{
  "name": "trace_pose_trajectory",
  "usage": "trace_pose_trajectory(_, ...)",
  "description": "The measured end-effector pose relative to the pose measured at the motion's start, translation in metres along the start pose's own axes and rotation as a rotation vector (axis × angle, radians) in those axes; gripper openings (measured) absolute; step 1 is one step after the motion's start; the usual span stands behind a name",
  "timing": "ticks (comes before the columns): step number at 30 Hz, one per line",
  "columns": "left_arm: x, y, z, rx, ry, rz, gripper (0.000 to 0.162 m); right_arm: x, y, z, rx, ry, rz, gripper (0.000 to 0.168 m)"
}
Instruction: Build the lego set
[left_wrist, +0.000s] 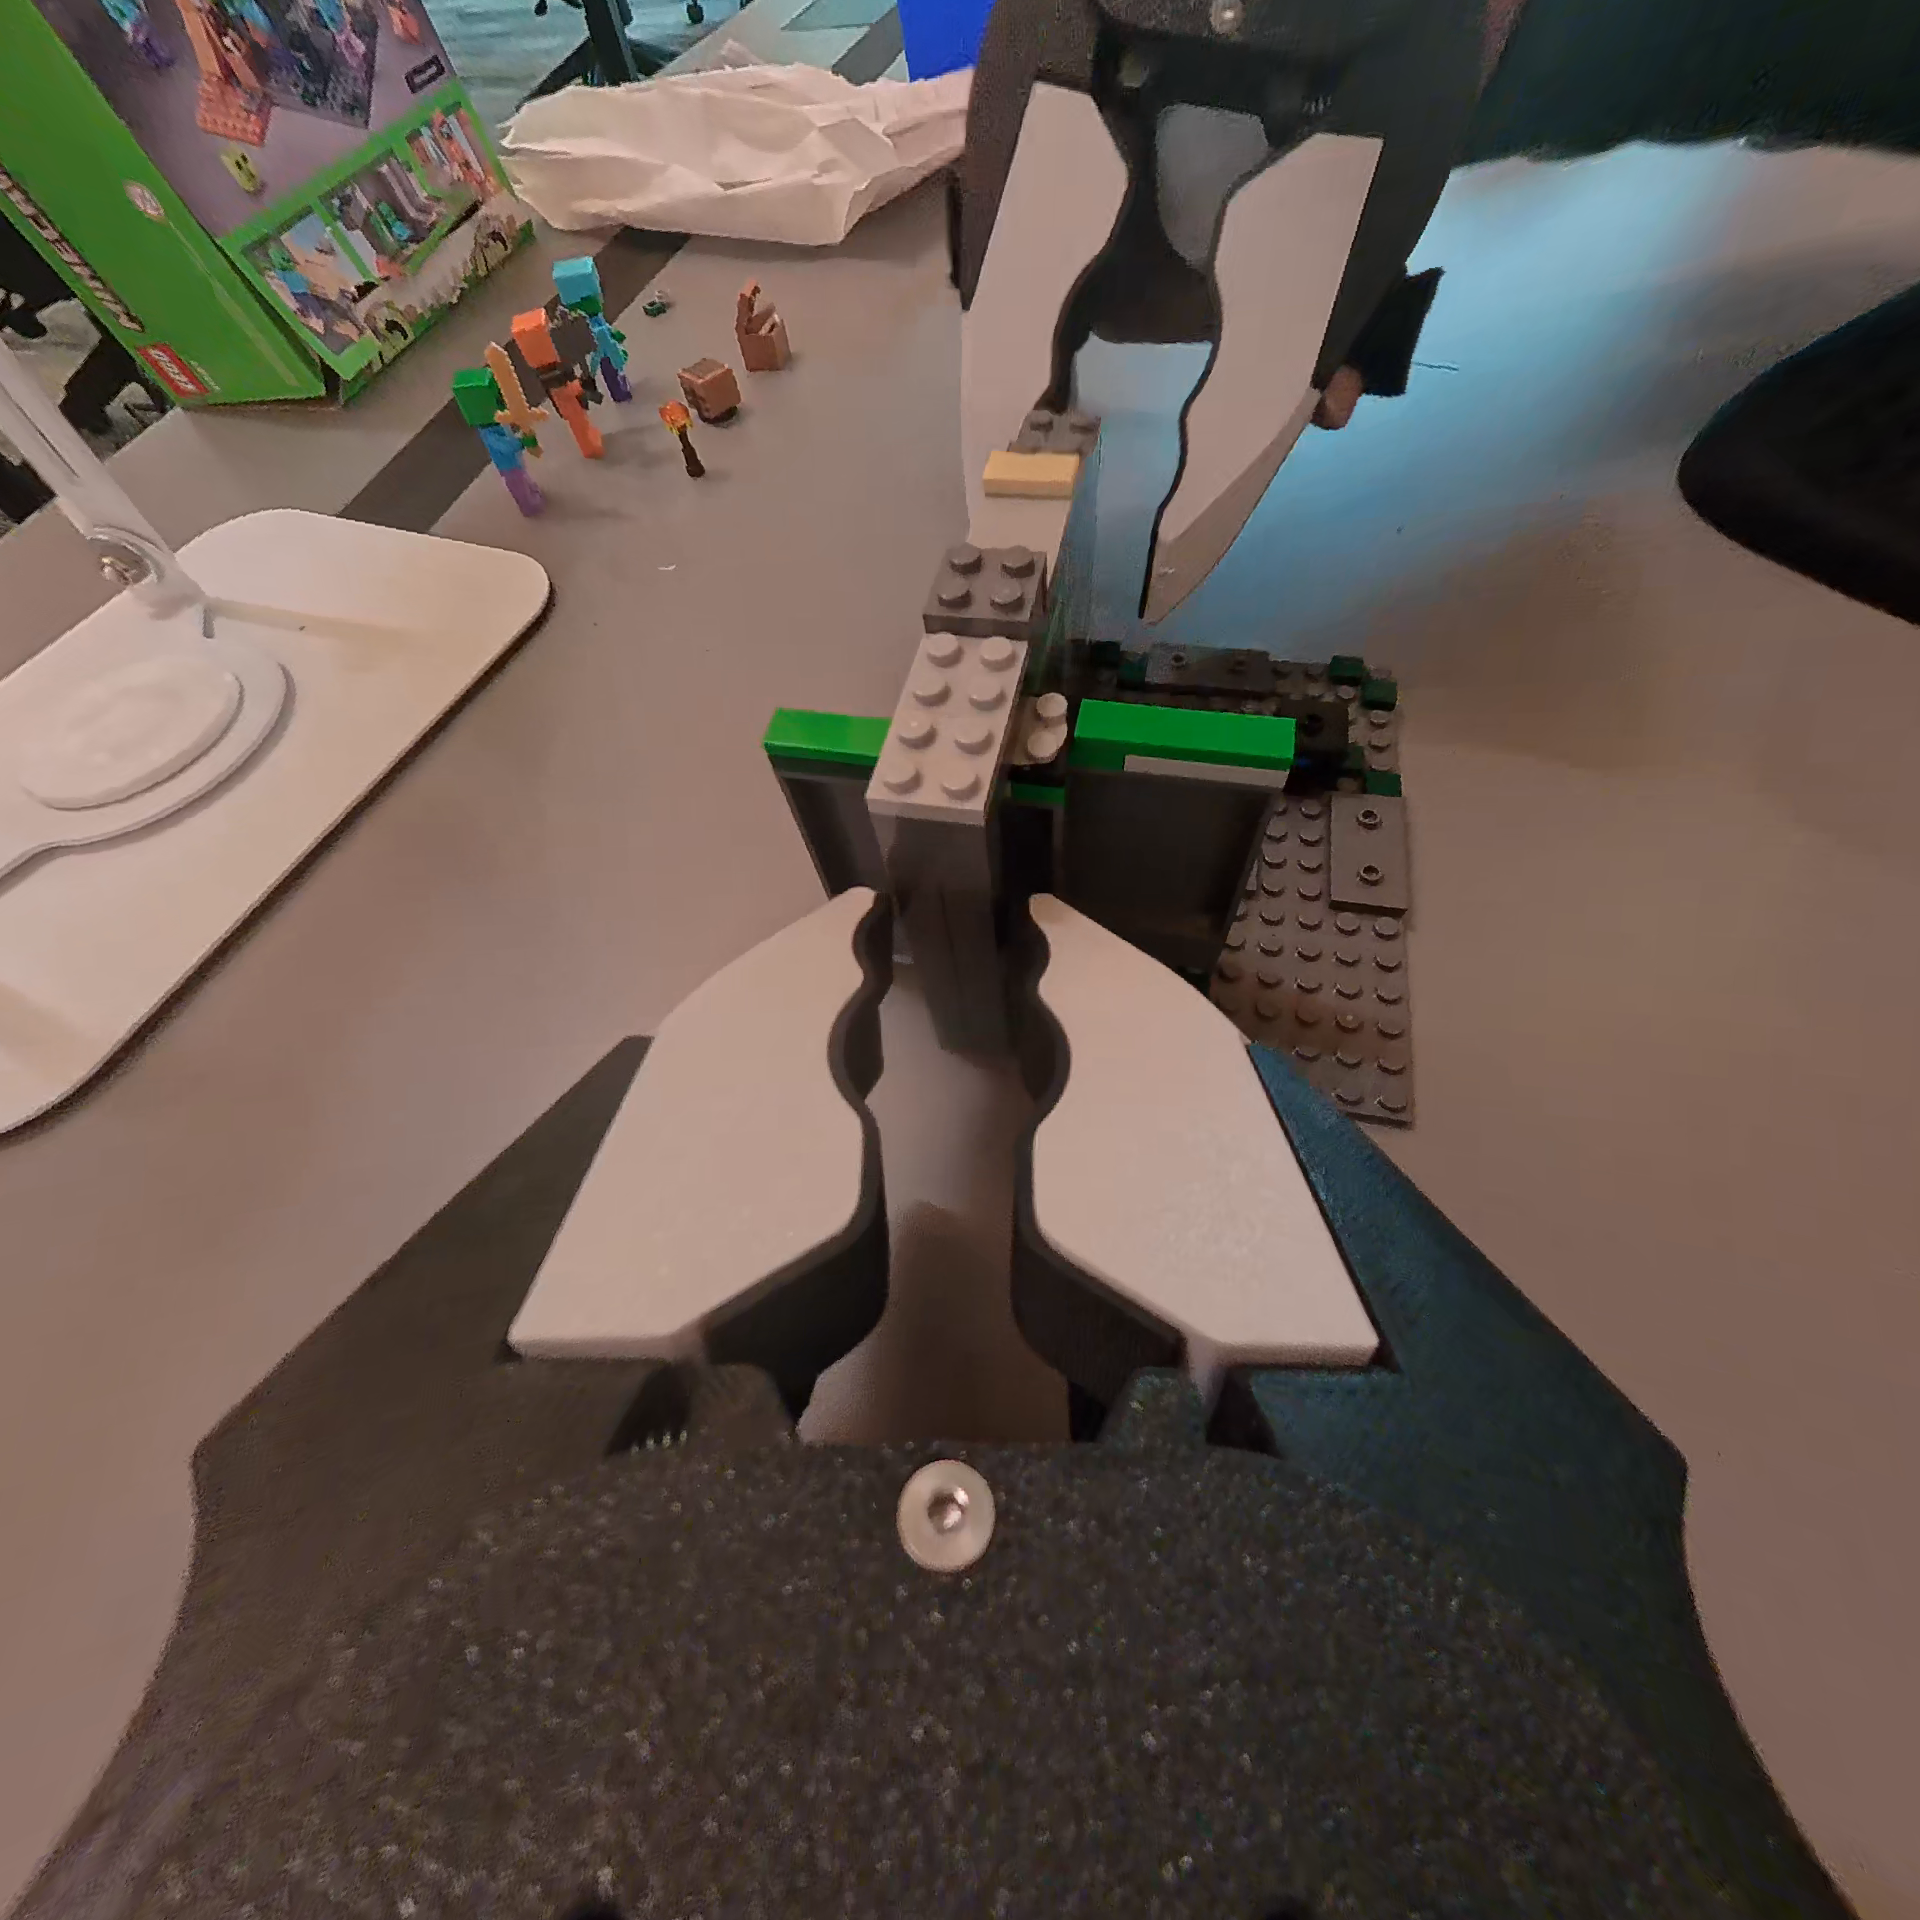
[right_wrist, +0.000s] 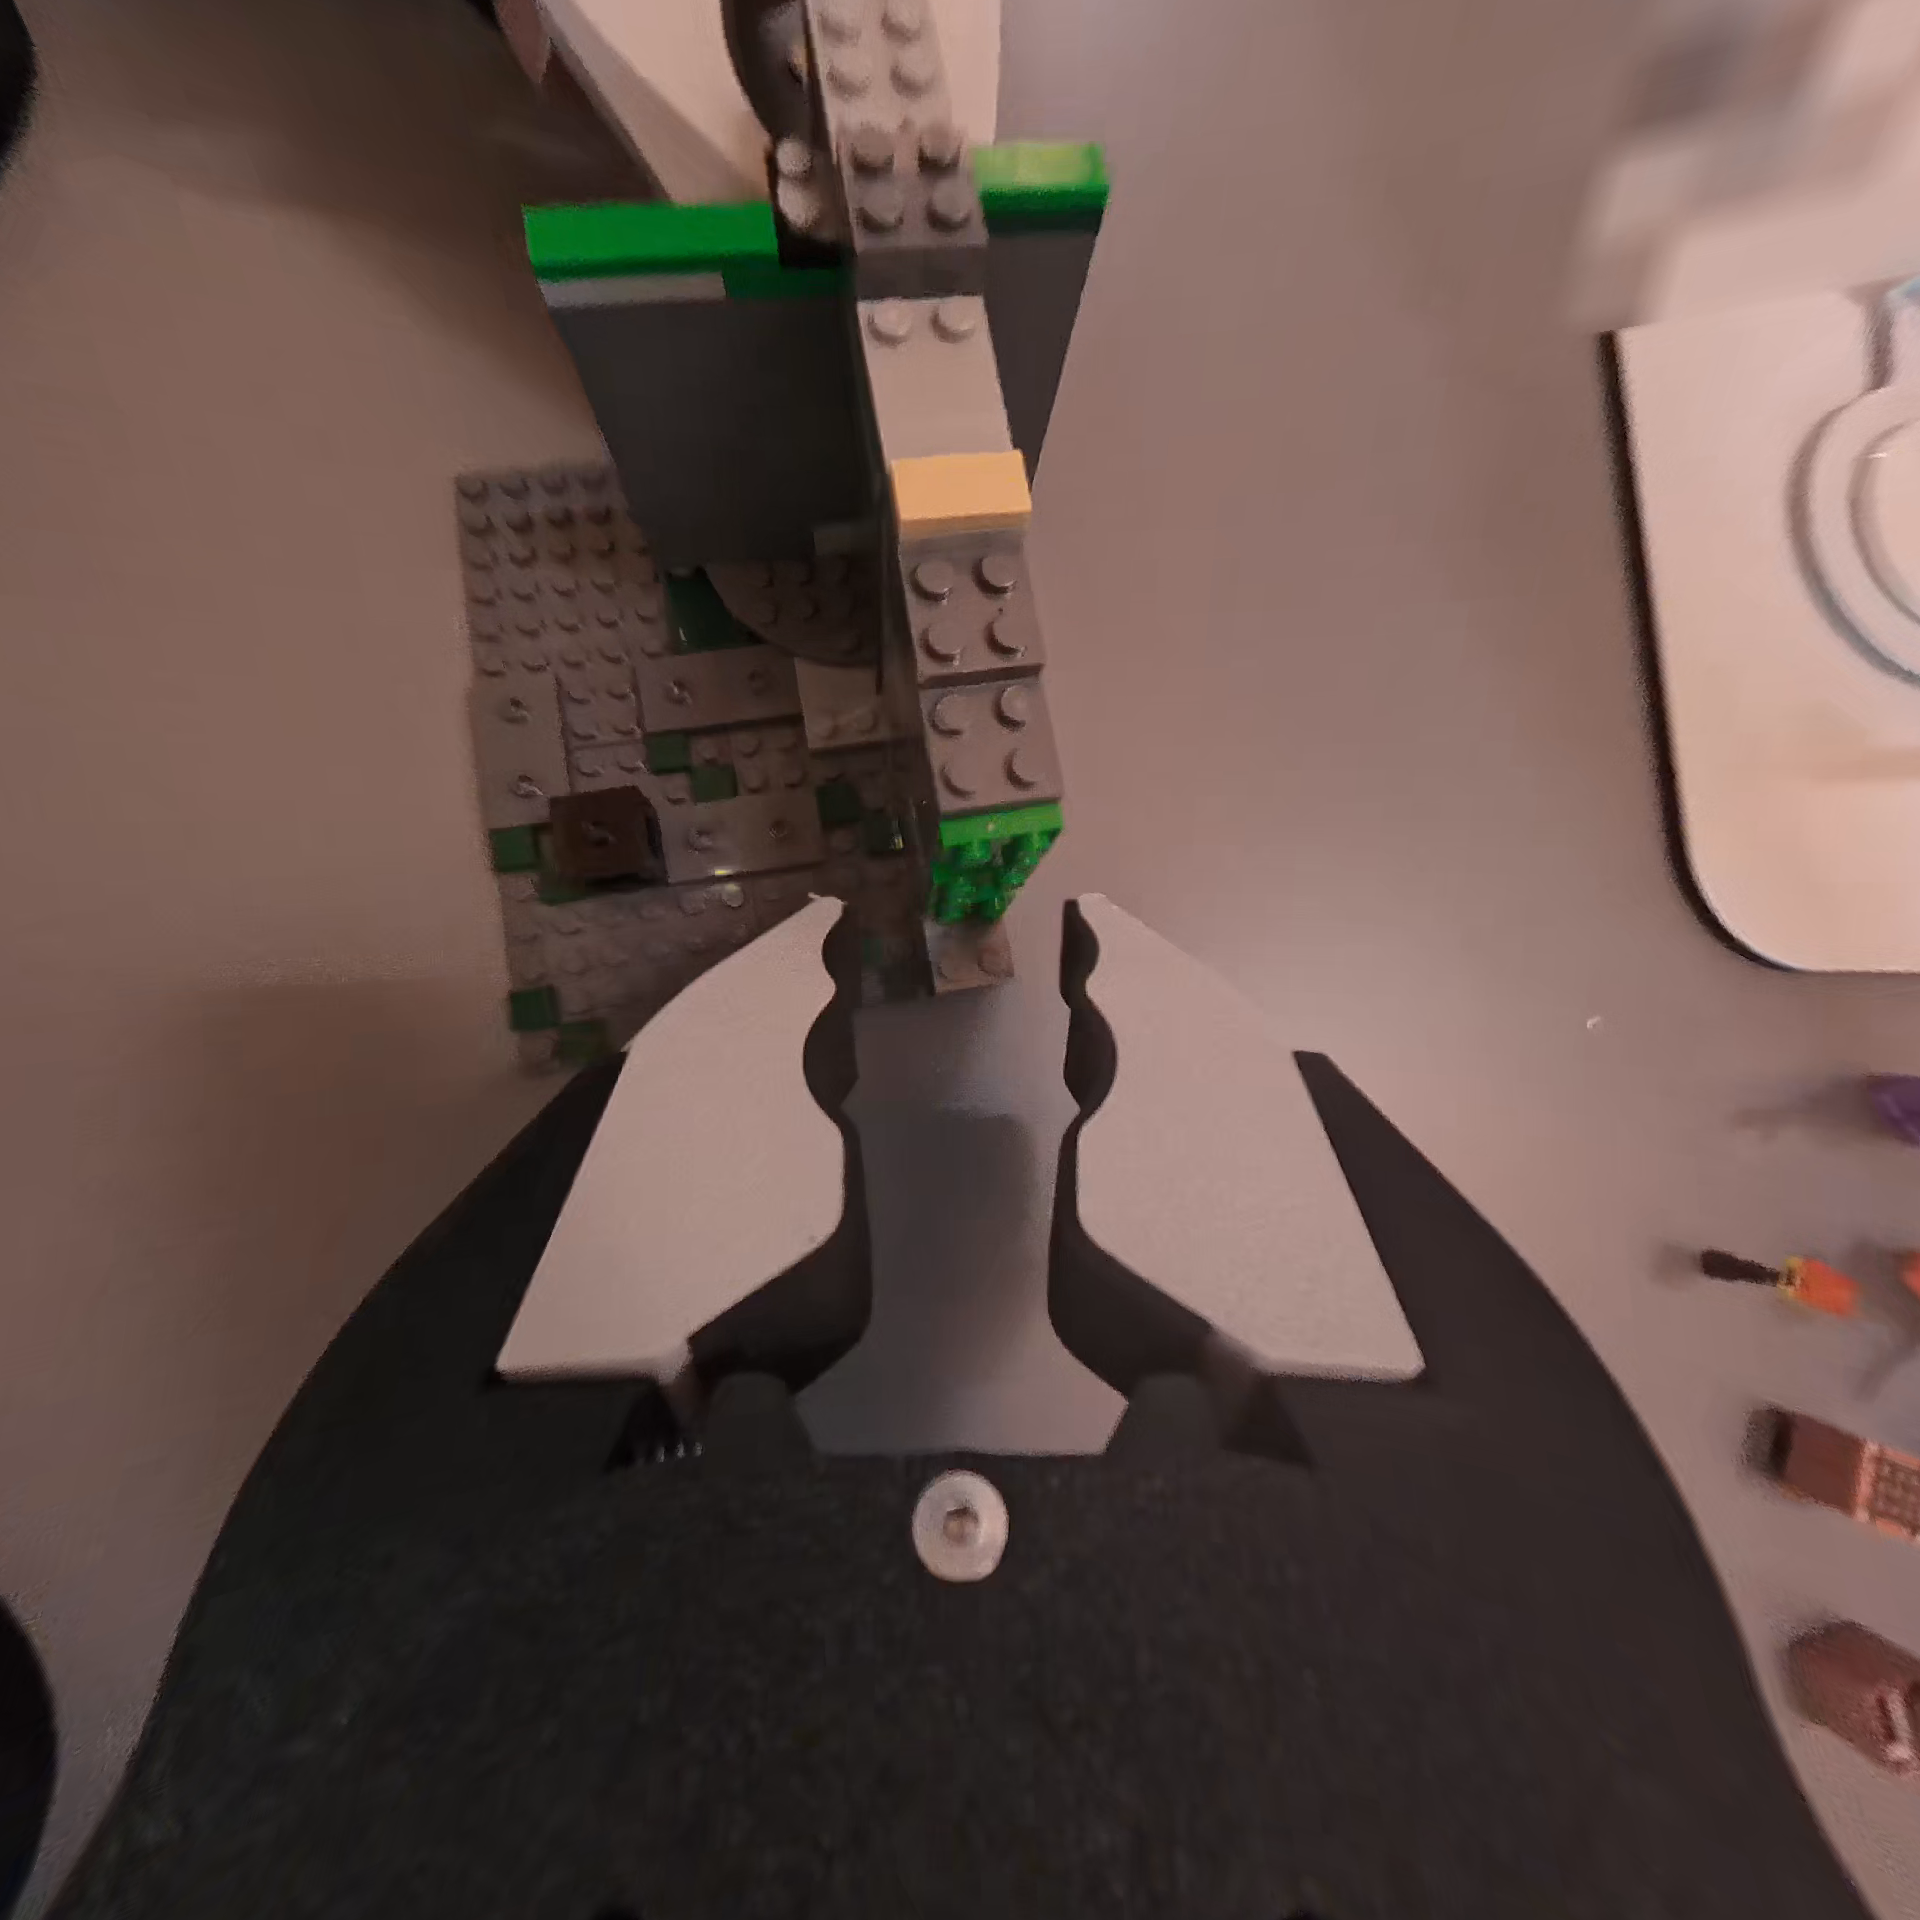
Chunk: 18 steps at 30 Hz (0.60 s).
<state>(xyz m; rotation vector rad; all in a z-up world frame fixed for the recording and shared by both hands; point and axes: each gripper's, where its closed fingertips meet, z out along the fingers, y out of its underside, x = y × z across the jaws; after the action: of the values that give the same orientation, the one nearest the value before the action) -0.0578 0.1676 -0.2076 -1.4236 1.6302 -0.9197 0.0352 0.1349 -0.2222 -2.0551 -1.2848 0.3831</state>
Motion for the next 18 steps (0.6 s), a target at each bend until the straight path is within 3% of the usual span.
trace_pose_trajectory(9,-0.008,-0.015,-0.03,0.068,-0.076,-0.01,0.022,0.01,-0.009,-0.027,0.348,0.158,0.187,0.036)
trace_pose_trajectory(18,0.025,-0.042,-0.036,0.089,-0.206,-0.008,0.013,0.012,-0.024,-0.009,0.293,0.125,0.075,0.044)
